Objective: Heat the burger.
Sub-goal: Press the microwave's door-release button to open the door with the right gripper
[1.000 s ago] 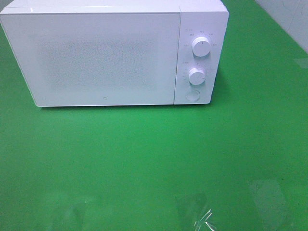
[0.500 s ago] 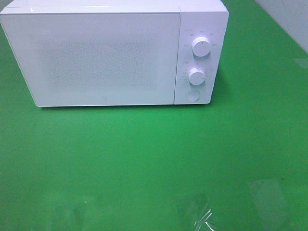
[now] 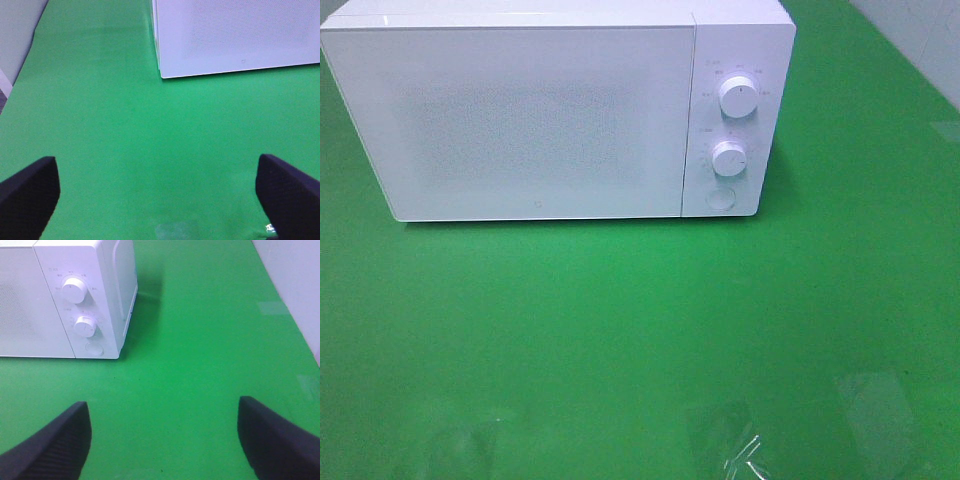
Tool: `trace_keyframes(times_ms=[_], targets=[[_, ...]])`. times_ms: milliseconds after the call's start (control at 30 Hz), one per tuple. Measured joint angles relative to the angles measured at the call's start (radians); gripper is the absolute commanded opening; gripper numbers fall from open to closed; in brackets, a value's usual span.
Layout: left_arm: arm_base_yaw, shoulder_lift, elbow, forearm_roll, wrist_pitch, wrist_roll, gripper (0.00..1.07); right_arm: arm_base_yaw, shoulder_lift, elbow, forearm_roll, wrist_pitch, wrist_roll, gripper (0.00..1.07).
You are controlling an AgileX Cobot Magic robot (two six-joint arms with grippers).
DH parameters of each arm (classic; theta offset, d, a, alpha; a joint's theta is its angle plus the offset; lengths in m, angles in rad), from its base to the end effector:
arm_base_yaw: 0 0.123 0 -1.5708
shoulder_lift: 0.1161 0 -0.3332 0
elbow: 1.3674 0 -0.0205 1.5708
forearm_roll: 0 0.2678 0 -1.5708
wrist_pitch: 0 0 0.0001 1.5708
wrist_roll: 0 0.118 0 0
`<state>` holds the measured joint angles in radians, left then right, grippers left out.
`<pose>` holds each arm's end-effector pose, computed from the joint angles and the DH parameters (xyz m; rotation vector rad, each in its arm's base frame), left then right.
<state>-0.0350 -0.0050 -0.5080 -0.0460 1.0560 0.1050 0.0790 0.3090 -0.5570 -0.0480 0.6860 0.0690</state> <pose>-0.0160 -0.0042 0.2762 0.1440 2.0205 -0.0106 0.0535 0.0006 0.3273 -0.0249 1.9209 0.0453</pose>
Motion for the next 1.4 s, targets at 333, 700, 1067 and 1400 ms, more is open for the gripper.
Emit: trace_keyframes(times_ms=[333, 700, 1067, 1400], targets=[[0.000, 0.000, 0.000, 0.000, 0.000, 0.000, 1.00, 0.000, 0.201, 0.000, 0.007, -0.152, 0.001, 0.76], [0.000, 0.000, 0.000, 0.000, 0.000, 0.000, 1.00, 0.000, 0.394, 0.131, 0.007, -0.508, 0.024, 0.76], [0.000, 0.000, 0.000, 0.000, 0.000, 0.000, 1.00, 0.000, 0.597, 0.256, 0.008, -1.065, 0.037, 0.76], [0.000, 0.000, 0.000, 0.000, 0.000, 0.000, 1.00, 0.008, 0.885, 0.323, 0.038, -1.524, 0.033, 0.76]])
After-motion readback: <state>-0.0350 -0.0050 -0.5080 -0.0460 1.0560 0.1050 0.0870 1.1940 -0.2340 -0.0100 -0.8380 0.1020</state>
